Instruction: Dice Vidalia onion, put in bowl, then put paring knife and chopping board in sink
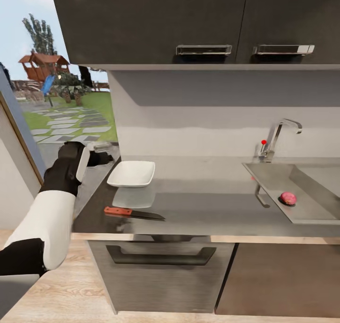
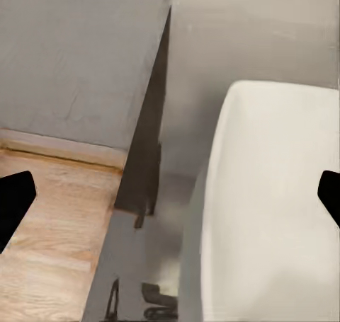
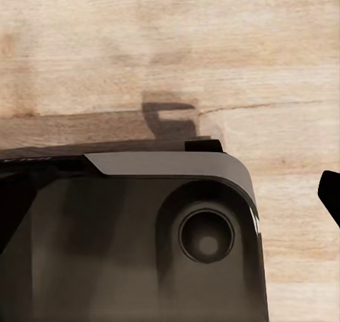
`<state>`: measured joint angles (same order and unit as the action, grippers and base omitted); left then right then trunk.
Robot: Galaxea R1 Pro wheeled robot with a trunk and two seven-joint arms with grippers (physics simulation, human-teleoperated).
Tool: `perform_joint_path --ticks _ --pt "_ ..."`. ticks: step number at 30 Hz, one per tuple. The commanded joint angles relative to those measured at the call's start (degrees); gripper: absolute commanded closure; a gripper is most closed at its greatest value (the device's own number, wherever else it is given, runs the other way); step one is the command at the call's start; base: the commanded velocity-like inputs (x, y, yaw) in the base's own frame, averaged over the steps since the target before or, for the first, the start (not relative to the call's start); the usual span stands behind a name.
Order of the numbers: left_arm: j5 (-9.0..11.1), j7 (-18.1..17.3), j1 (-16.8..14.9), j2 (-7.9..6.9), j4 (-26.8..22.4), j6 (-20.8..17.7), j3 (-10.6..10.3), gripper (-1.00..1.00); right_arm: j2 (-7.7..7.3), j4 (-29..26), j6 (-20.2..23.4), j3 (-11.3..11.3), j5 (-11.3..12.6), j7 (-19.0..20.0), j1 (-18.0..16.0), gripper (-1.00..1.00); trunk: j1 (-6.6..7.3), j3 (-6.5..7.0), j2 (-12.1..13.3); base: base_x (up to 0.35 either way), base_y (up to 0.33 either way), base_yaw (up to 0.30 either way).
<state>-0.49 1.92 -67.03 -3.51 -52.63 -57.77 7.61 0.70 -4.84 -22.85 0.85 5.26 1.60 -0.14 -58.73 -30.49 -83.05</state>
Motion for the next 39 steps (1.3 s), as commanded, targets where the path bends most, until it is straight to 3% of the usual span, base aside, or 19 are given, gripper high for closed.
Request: perform_joint_path --ticks 1,5,8,19,39 --pt "0.0 0.1 0.0 -0.14 -0.6 -0.2 0.0 -1.0 0.01 0.0 -0.2 0.1 0.5 0.2 0.0 -1.0 0.0 -0.06 0.0 0.0 0.0 0.0" --pt "0.0 0.1 0.0 -1.59 -4.3 -0.2 -0.1 -1.0 0.01 0.0 -0.2 0.1 0.5 0.2 0.0 -1.0 0.0 -0.06 0.0 0.0 0.0 0.0" --pt "0.1 0.1 0.0 -1.86 -4.6 -0.2 -0.1 -1.0 0.01 -0.1 -0.2 0.1 0.5 0.2 0.0 -1.0 0.0 -0.06 0.0 -0.117 0.0 0.0" --pt "0.3 0.1 0.0 -1.77 -4.3 -0.3 -0.2 -1.0 0.09 -0.1 -4.2 0.2 0.6 -0.2 0.0 -1.0 0.0 -0.06 0.0 -0.313 0.0 0.0" --pt "0.3 0.1 0.0 -1.31 -0.6 -0.3 -0.2 -1.0 0.09 -0.1 -4.6 0.1 0.6 -0.2 0.0 -1.0 0.0 -0.06 0.0 -0.339 0.0 0.0"
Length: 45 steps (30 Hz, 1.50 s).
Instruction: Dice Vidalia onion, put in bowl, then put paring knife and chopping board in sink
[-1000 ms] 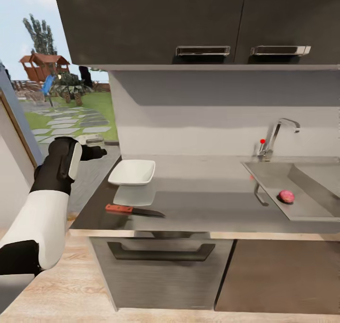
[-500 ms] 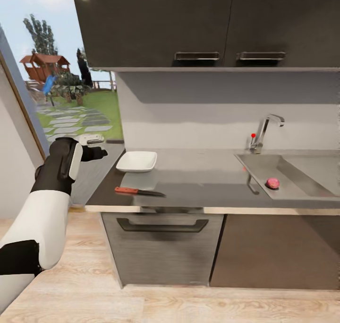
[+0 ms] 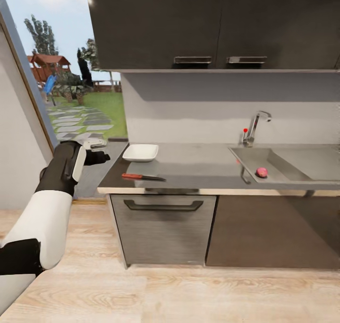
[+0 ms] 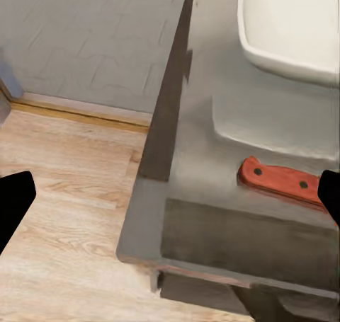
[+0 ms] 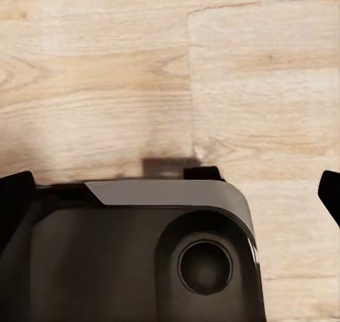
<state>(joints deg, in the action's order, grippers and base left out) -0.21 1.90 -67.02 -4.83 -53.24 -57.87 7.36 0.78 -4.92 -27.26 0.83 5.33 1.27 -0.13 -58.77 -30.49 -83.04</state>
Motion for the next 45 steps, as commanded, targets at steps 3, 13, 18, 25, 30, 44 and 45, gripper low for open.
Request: perform_joint_path --ticks 3,13,18,25,30,44,45 --pt "0.0 0.1 0.0 0.24 0.3 -0.2 0.0 -1.0 0.01 0.0 -0.2 0.1 0.6 0.1 0.0 -1.0 0.04 -0.05 0.0 -0.34 0.0 0.0" --pt "-0.1 0.1 0.0 0.43 0.4 -0.2 0.0 -1.0 0.09 0.0 -0.2 0.1 0.6 0.1 0.0 -1.0 0.04 -0.05 0.0 -0.34 0.0 0.0" --pt "-0.1 0.1 0.0 0.53 1.0 -0.2 -0.1 -1.0 0.17 0.0 -0.2 0.1 0.6 0.1 0.0 -1.0 0.04 -0.05 0.0 -0.34 0.0 0.0" --pt "-0.1 0.1 0.0 1.7 6.5 0.1 -0.2 -1.0 0.18 0.0 -0.2 0.1 0.6 0.1 0.0 -1.0 0.04 -0.05 0.0 -0.339 0.0 0.0" --pt "-0.2 0.0 0.0 2.88 13.0 0.4 -0.2 -1.0 0.14 0.0 -0.2 0.1 0.6 0.1 0.0 -1.0 0.04 -0.05 0.0 -0.234 0.0 0.0" --pt "-0.3 -0.1 2.7 5.48 56.2 47.4 -0.4 -1.0 -2.42 -1.4 -2.8 0.2 0.5 0.2 0.0 -1.0 0.04 -0.05 0.0 -0.014 0.0 0.0" --pt "-0.3 -0.1 4.3 5.5 56.8 49.3 -0.4 -1.0 -3.06 -2.3 -3.2 0.1 0.5 0.2 0.0 -1.0 0.04 -0.05 0.0 0.0 0.0 0.0"
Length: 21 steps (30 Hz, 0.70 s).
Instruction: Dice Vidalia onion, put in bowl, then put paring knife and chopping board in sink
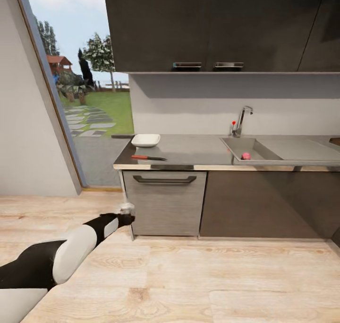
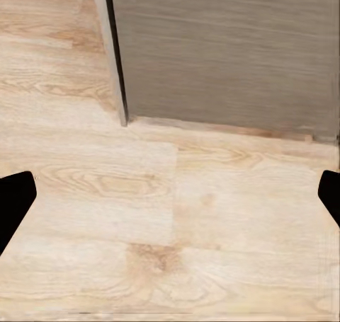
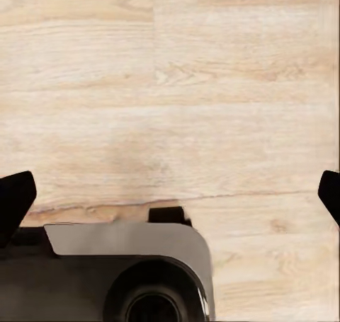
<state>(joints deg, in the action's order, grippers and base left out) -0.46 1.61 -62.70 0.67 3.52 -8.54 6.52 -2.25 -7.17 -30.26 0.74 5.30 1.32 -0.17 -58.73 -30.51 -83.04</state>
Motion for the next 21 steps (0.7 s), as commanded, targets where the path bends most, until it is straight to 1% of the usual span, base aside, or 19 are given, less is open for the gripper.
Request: perform_joint_path --ticks 1,2,3,4,7,8,9,10,13,16,18,20,21 --pt "-0.1 0.2 0.7 0.01 0.3 0.7 0.5 -1.0 -0.33 -0.5 -0.2 0.2 0.5 0.1 0.0 -1.0 0.01 -0.04 0.0 0.0 0.0 0.0" --pt "-0.1 0.2 2.2 0.0 0.6 2.1 0.4 -1.0 -0.99 -1.7 -0.3 0.2 0.5 0.1 0.0 -1.0 0.01 -0.04 0.0 0.0 0.0 0.0" --pt "-0.1 0.1 3.0 -0.01 0.8 2.8 0.4 -1.0 -1.32 -2.4 -0.3 0.1 0.6 0.1 0.0 -1.0 0.01 -0.04 0.0 0.0 0.0 0.0" --pt "-0.1 0.1 6.3 -0.03 1.1 7.4 0.4 -1.0 -2.44 -5.4 0.5 0.1 0.6 0.0 0.0 -1.0 0.01 -0.04 0.0 0.0 0.0 0.0" --pt "-0.1 0.1 11.6 -0.05 1.3 19.4 0.4 -1.0 -3.24 -10.4 5.3 0.1 0.6 -0.2 0.0 -1.0 0.01 -0.04 0.0 0.0 0.0 0.0" --pt "-0.1 0.1 12.6 -0.05 1.3 21.4 0.4 -1.0 -3.36 -11.3 6.3 0.1 0.6 -0.2 0.0 -1.0 0.01 -0.04 0.0 0.0 0.0 0.0" --pt "-0.1 0.1 14.4 -0.05 1.4 25.0 0.4 -1.0 -3.62 -13.3 8.2 0.1 0.6 -0.2 0.0 -1.0 0.01 -0.04 0.0 0.0 0.0 0.0" --pt "-0.1 0.1 15.3 -0.05 1.4 26.6 0.4 -1.0 -3.75 -14.3 9.0 0.1 0.6 -0.2 0.0 -1.0 0.01 -0.04 0.0 0.0 0.0 0.0" --pt "-0.1 0.1 20.2 0.0 1.5 33.9 0.4 -1.0 -4.19 -19.5 12.5 0.0 0.6 -0.3 0.0 -1.0 0.01 -0.04 0.0 0.0 0.0 0.0" --pt "-0.1 0.4 25.5 0.01 1.5 41.9 0.4 -1.0 -4.3 -22.7 13.6 0.0 0.6 -0.3 -0.1 -1.0 0.01 -0.04 0.0 0.0 0.0 0.0" --pt "-0.2 0.6 27.1 0.02 1.5 45.2 0.4 -1.0 -4.32 -23.7 13.9 0.0 0.6 -0.3 -0.1 -1.0 0.01 -0.04 0.0 0.0 0.0 0.0" --pt "-0.2 0.9 30.2 0.03 1.5 51.9 0.4 -1.0 -4.33 -25.7 15.2 0.0 0.6 -0.3 -0.1 -1.0 0.01 -0.04 0.0 0.0 0.0 0.0" --pt "-0.2 1.0 32.3 0.0 1.5 56.6 0.4 -1.0 -4.34 -26.7 16.0 0.0 0.6 -0.2 -0.1 -1.0 0.01 -0.04 0.0 0.0 0.0 0.0"
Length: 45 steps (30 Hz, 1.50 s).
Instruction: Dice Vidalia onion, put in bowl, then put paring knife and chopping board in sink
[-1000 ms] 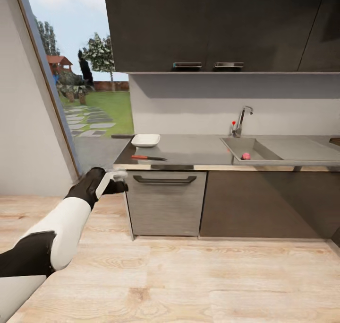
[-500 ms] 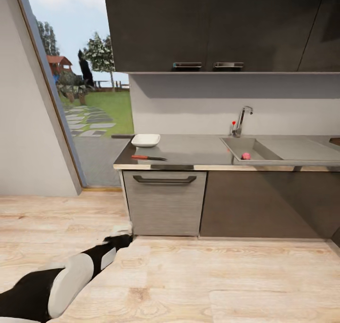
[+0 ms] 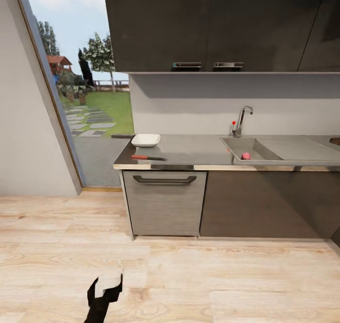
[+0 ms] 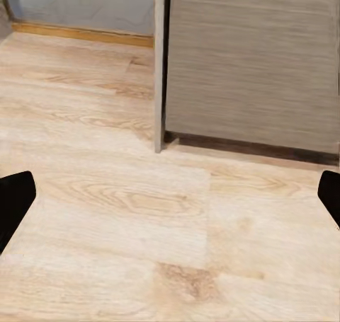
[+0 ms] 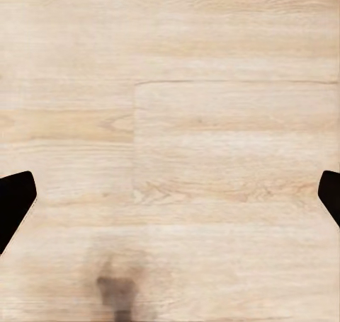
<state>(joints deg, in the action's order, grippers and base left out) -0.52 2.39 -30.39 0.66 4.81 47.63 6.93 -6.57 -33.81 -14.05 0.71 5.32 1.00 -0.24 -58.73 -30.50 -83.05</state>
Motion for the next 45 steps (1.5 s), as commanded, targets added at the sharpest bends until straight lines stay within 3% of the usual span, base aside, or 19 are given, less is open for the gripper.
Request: perform_joint_path --ticks 1,4,6,10,11,13,14,15,16,17,19,20,21,22,24,27,40,45 --pt "-0.2 0.2 1.3 0.02 0.2 3.6 0.0 -1.0 -0.02 -0.4 0.1 0.1 0.6 0.3 0.0 -1.0 0.0 -0.04 0.0 0.0 0.0 0.0" --pt "-0.2 0.3 4.0 0.22 0.2 10.1 0.0 -1.0 -0.02 -0.8 -1.2 0.1 0.6 0.6 0.0 -1.0 0.0 -0.04 0.0 0.0 0.0 0.0" --pt "-0.3 0.3 5.4 0.23 0.2 12.0 0.0 -1.0 -0.02 -0.6 -3.9 0.1 0.6 0.8 0.0 -1.0 0.0 -0.04 0.0 0.0 0.0 0.0" --pt "-0.3 0.3 7.7 0.18 0.3 12.4 0.0 -1.0 -0.18 -0.3 -8.8 0.1 0.7 0.9 0.0 -1.0 0.0 -0.04 0.0 0.0 0.0 0.0" --pt "-0.9 0.3 9.4 0.27 0.3 12.4 0.0 -1.0 -0.53 0.5 -12.8 0.1 0.7 1.0 0.0 -1.0 0.0 -0.04 0.0 0.0 0.0 0.0" --pt "-2.6 0.4 10.3 0.51 0.2 12.4 0.0 -1.0 -0.62 1.4 -15.2 0.1 0.7 1.0 0.0 -1.0 0.0 -0.04 0.0 0.0 0.0 0.0" --pt "-4.7 0.6 10.7 0.73 0.2 12.4 -0.1 -1.0 -0.66 2.1 -16.8 0.1 0.8 1.0 0.0 -1.0 0.0 -0.04 0.0 0.0 0.0 0.0" --pt "-9.0 3.5 11.2 0.92 0.2 12.4 0.0 -1.0 -0.69 2.7 -18.4 0.0 0.8 1.0 0.0 -1.0 0.0 -0.04 0.0 0.0 0.0 0.0" --pt "-13.6 8.0 11.5 1.05 0.2 12.4 0.0 -1.0 -0.7 3.1 -19.7 0.0 0.8 1.0 0.0 -1.0 0.0 -0.04 0.0 0.0 0.0 0.0" --pt "-15.5 10.6 11.6 1.09 0.2 12.4 0.0 -1.0 -0.71 3.2 -20.1 0.0 0.8 0.9 0.0 -1.0 0.0 -0.04 0.0 0.0 0.0 0.0" --pt "-22.0 21.7 11.9 1.2 0.2 12.4 -0.1 -1.0 -0.72 3.5 -21.2 0.0 0.8 0.9 0.0 -1.0 0.0 -0.04 0.0 0.0 0.0 0.0" --pt "-23.4 24.3 12.0 1.21 0.2 12.4 -0.1 -1.0 -0.72 3.6 -21.3 0.0 0.8 0.9 0.0 -1.0 0.0 -0.04 0.0 0.0 0.0 0.0" --pt "-26.4 28.8 12.0 1.23 0.1 12.4 -0.1 -1.0 -0.69 3.6 -21.5 0.0 0.8 0.9 0.0 -1.0 0.0 -0.04 0.0 0.0 0.0 0.0" --pt "-27.9 30.6 12.0 1.24 0.1 12.4 -0.1 -1.0 -0.68 3.7 -21.6 0.0 0.8 0.9 0.0 -1.0 0.0 -0.04 0.0 0.0 0.0 0.0" --pt "-33.5 36.0 12.1 1.31 0.0 12.4 -0.1 -1.0 -0.66 3.7 -21.8 0.0 0.8 0.9 0.0 -1.0 0.0 -0.04 0.0 0.0 0.0 0.0" --pt "-38.1 39.7 12.1 1.29 -0.2 12.4 0.0 -1.0 -0.57 3.7 -21.9 -0.1 0.9 0.4 0.0 -1.0 0.0 -0.04 0.0 0.0 0.0 0.0" --pt "-38.8 40.5 12.1 1.69 -0.2 12.4 0.3 -1.0 -0.48 3.8 -21.9 -0.1 0.9 0.2 0.0 -1.0 0.0 -0.04 0.0 0.0 0.0 0.0" --pt "-38.8 40.3 12.1 1.82 -0.2 12.4 0.3 -1.0 -0.38 3.8 -21.9 -0.1 0.9 0.2 0.0 -1.0 1.1 0.85 2.0 0.0 0.0 0.0"
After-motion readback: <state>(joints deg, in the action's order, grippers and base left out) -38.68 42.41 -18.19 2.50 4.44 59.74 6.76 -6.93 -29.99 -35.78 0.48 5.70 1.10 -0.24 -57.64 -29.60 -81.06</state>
